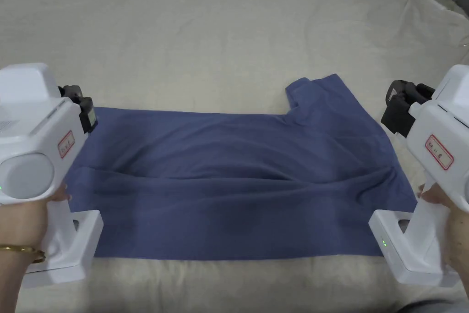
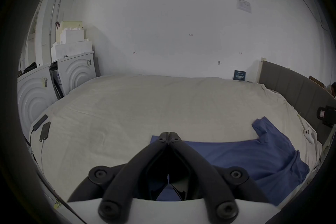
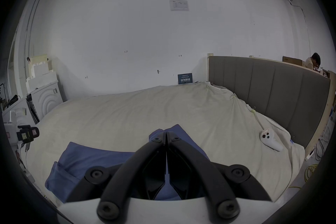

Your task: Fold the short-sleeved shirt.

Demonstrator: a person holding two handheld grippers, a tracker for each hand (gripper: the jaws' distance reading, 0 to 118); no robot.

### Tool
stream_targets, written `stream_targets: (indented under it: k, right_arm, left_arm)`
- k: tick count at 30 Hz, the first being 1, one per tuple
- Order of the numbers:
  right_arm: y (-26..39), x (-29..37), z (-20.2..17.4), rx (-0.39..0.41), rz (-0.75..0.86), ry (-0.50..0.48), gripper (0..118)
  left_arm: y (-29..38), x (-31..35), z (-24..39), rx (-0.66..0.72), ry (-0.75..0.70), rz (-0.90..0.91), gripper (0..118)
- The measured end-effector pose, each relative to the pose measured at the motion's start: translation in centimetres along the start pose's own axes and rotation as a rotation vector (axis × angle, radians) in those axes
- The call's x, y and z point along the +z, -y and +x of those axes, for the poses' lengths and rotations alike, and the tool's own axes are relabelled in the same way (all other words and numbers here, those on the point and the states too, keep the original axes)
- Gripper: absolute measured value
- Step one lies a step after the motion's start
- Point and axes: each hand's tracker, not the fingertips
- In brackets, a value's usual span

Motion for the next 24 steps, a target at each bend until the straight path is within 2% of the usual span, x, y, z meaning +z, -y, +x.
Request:
stream_targets:
  k: [2,4,5,6,8,9,10,15,19,20,24]
  right_arm:
    - [-0.1,-0.7,0.0,-0.004,-0.007,-0.010,0]
    - [-0.2,-1.4,-0.2,-0.003,-0.017,-0.013,0]
    - [-0.2,-1.8,-0.3,-0.003,-0.019,-0.014,0]
    - [-0.3,-2.3,-0.3,-0.003,-0.025,-0.019,0]
    - [-0.3,-3.2,-0.3,-0.010,-0.034,-0.024,0]
    - [-0.4,-3.7,-0.3,-0.011,-0.041,-0.027,0]
    - [-0.4,-4.2,-0.3,-0.012,-0.046,-0.029,0]
    - [-0.1,-6.7,0.0,-0.011,-0.083,-0.022,0]
    - [0.5,-8.1,0.2,-0.006,-0.117,-0.006,0]
    - [0.7,-8.5,0.2,-0.001,-0.127,-0.002,0]
    - [1.3,-9.3,0.2,0.035,-0.159,0.012,0]
  left_arm:
    - [-0.7,-1.4,-0.3,0.013,-0.012,0.001,0]
    - [-1.7,-3.4,-0.7,0.033,0.005,-0.036,9]
    - [-2.4,-4.7,-0.9,0.045,0.008,-0.058,25]
    - [-3.0,-6.3,-1.0,0.042,0.035,-0.106,47]
    - [-4.2,-9.8,-1.3,0.020,0.085,-0.237,101]
    - [-4.5,-11.6,-1.4,0.018,0.100,-0.287,112]
    - [-4.8,-13.2,-1.3,0.003,0.091,-0.316,115]
    - [-4.0,-20.9,-1.6,-0.066,-0.015,-0.491,113]
    - [-2.2,-25.0,-2.5,-0.085,-0.059,-0.612,98]
    - [-1.7,-25.9,-2.8,-0.080,-0.063,-0.641,89]
    - [-0.6,-27.3,-3.8,-0.050,-0.084,-0.665,82]
